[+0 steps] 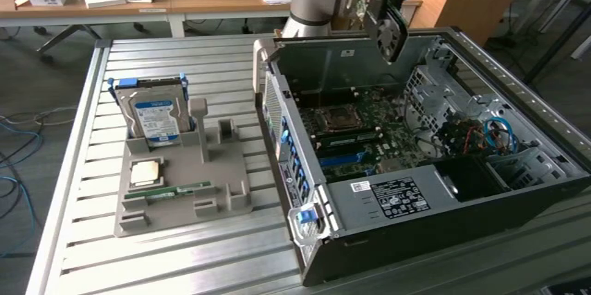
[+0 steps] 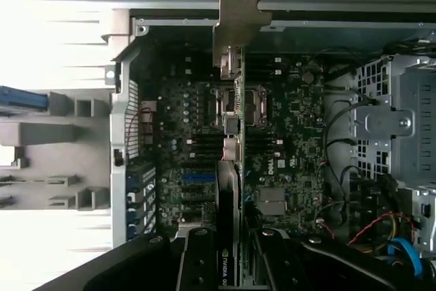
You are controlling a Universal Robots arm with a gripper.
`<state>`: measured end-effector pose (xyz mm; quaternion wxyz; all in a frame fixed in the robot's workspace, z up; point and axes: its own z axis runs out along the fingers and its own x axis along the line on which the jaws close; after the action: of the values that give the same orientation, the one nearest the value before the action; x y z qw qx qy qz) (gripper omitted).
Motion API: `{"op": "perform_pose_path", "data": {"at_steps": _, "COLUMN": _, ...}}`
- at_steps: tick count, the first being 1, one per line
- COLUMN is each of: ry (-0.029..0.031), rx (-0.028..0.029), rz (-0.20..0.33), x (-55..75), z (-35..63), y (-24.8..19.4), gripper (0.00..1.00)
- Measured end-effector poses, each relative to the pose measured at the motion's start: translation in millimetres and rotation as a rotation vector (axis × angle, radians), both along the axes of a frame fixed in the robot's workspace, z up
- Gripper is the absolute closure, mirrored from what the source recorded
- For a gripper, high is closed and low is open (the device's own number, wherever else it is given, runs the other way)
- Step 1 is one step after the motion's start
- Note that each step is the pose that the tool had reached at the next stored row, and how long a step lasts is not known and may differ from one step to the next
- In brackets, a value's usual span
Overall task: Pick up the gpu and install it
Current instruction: 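Pick up the gpu and move the gpu toward the slot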
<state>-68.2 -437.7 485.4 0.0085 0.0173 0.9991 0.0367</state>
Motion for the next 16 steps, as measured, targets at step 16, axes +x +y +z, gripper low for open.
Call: {"op": "perform_pose_path", "data": {"at_steps": 16, "ry": -0.0001, "rx": 0.0022, "rz": 0.001, "x": 24.2, "z": -5.9, "y": 0.0, "gripper": 0.74}}
